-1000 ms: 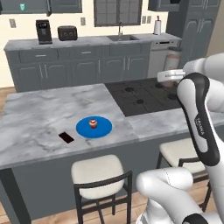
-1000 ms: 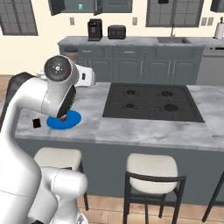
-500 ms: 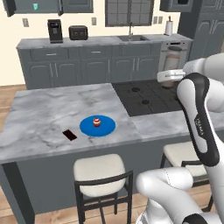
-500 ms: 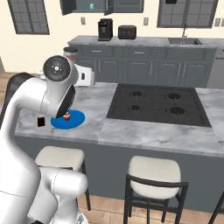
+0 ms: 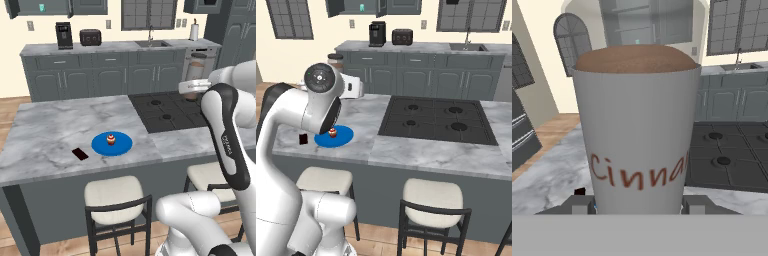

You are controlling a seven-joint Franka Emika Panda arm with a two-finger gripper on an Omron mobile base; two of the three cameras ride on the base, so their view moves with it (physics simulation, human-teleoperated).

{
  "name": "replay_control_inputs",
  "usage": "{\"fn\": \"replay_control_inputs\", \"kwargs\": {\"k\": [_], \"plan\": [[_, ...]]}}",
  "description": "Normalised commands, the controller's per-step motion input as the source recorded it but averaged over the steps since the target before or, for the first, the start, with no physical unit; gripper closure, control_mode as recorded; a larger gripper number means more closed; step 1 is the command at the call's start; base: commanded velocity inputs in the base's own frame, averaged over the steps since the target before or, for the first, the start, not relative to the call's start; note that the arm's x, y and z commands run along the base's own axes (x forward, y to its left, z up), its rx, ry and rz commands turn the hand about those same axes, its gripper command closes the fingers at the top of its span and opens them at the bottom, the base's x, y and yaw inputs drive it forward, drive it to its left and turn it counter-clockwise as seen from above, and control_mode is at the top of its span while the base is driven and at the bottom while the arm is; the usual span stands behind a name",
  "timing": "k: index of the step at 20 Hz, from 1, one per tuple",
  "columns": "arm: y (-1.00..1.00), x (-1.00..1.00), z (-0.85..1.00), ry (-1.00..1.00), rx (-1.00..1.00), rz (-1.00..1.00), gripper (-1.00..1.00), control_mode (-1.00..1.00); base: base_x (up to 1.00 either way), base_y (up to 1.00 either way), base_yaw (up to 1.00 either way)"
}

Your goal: Take the cinnamon bottle from the cabinet and place it on the dining table, next to the plate with the cupcake. Then take the chocolate from the dining counter and place it on the cupcake plate.

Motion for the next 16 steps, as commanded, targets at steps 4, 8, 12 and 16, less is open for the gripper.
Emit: {"fn": "replay_control_inputs", "kwargs": {"k": [4,8,12,16], "plan": [[0.00,0.00,0.00,0.00,0.00,0.00,1.00,1.00,0.00,0.00,0.00],[-0.01,0.11,-0.24,0.00,-0.06,0.05,1.00,-1.00,0.00,0.00,0.00],[-0.02,0.09,-0.49,-0.09,-0.03,0.20,1.00,-1.00,0.00,0.00,0.00],[0.00,0.17,-0.54,-0.06,0.00,0.29,1.00,-1.00,0.00,0.00,0.00]]}}
